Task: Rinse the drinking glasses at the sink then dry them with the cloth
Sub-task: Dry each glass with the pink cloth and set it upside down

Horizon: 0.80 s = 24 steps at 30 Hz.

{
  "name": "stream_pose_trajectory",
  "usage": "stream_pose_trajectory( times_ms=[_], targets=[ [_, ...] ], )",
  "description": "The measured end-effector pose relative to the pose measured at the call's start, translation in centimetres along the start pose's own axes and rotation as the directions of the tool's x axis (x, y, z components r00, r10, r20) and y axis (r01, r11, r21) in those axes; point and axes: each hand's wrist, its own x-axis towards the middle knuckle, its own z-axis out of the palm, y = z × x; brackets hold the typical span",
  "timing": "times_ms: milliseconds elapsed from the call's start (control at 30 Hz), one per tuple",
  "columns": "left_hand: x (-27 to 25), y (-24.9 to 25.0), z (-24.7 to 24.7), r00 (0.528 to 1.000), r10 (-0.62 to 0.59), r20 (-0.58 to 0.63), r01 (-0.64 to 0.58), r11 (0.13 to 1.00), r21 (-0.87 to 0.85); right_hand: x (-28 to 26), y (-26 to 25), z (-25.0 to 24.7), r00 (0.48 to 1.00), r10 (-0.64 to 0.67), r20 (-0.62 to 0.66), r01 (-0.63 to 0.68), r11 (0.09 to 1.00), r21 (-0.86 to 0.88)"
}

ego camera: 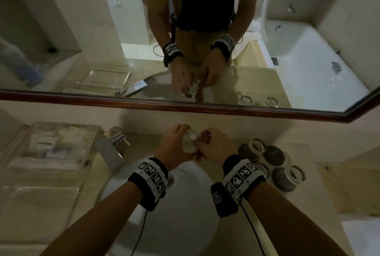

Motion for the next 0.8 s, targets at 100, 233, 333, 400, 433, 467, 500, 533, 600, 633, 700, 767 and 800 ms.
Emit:
stream_pose_trajectory(
  times_ms=[100,233,333,400,433,467,500,533,600,633,700,767,800],
  targets=[
    [-1.4,2.2,-1.5,0.990,0.135,-0.047,-0.132,0.990,0.047,-1.6,-0.9,-0.5,0.997,-0.029,-0.064,0.027,0.999,-0.033],
    [-3.6,2.6,-2.5,0.994,0.083,-0.069,-0.092,0.986,-0.138,-4.0,-2.0,-1.4,0.996,-0.032,-0.082,0.033,0.999,0.007],
    [-5.1,2.2,-3.2,0.999,0.050,0.002,-0.045,0.911,-0.409,-5.9,-2.5,-2.1,0.997,-0.027,-0.069,0.035,0.992,0.121],
    [-6.0,2.3,-3.5,0.998,-0.001,0.056,0.031,0.837,-0.546,-7.0,-2.8,-2.4,0.998,-0.021,-0.053,0.030,0.982,0.185],
    [-6.4,2.8,-3.8,0.996,-0.053,0.079,0.090,0.782,-0.616,-7.5,-3.0,-2.6,0.999,-0.020,-0.047,0.029,0.977,0.211],
    [-6.8,3.2,-4.1,0.987,-0.114,0.108,0.158,0.727,-0.669,-7.9,-3.3,-2.7,0.999,-0.024,-0.042,0.033,0.970,0.242],
    [-7.1,3.7,-4.3,0.976,-0.149,0.160,0.218,0.623,-0.751,-8.3,-3.6,-2.8,0.999,-0.032,-0.040,0.041,0.965,0.261],
    [-7.3,4.3,-4.5,0.963,-0.162,0.214,0.268,0.536,-0.801,-8.5,-3.9,-2.8,0.998,-0.042,-0.045,0.053,0.962,0.267],
    [-7.6,5.4,-5.2,0.945,-0.176,0.275,0.326,0.446,-0.834,-9.2,-4.4,-2.8,0.996,-0.074,-0.046,0.084,0.959,0.270],
    [-7.5,5.7,-5.4,0.936,-0.202,0.287,0.346,0.400,-0.848,-9.5,-4.6,-2.6,0.996,-0.084,-0.036,0.091,0.954,0.285],
    [-7.4,6.0,-5.6,0.910,-0.293,0.292,0.389,0.364,-0.846,-10.1,-5.0,-2.3,0.994,-0.100,-0.034,0.105,0.949,0.298],
    [-7.4,5.9,-5.7,0.885,-0.371,0.281,0.408,0.326,-0.853,-10.2,-4.9,-1.9,0.991,-0.120,-0.054,0.130,0.955,0.266],
    [-7.4,5.8,-5.8,0.872,-0.403,0.276,0.409,0.293,-0.865,-10.2,-4.9,-1.7,0.990,-0.133,-0.057,0.143,0.958,0.250]
  ],
)
